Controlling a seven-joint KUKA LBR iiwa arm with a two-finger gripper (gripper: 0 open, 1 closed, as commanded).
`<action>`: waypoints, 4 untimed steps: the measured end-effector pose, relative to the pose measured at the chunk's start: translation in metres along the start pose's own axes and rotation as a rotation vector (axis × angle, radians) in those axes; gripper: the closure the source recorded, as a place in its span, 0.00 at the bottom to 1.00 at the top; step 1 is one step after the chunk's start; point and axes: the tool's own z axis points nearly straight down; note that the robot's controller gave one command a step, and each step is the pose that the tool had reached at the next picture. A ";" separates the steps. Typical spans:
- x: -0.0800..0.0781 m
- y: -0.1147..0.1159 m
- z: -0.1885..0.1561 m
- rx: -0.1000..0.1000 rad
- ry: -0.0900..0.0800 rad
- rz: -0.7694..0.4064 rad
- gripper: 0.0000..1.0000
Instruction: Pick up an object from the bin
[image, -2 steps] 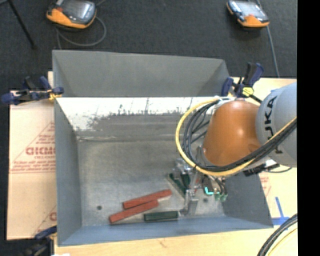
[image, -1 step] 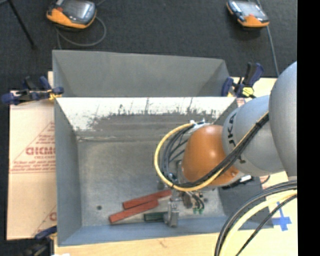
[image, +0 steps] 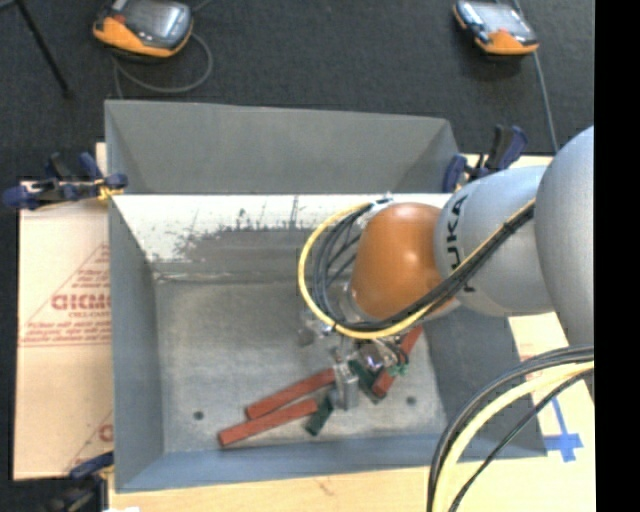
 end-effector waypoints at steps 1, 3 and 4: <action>-0.001 0.000 -0.003 -0.001 0.000 0.002 1.00; -0.011 0.051 -0.097 0.000 -0.005 -0.473 1.00; -0.010 0.051 -0.095 -0.003 -0.001 -0.469 0.00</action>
Offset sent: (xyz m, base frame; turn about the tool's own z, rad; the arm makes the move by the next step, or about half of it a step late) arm 0.0000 0.0000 0.0000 0.0000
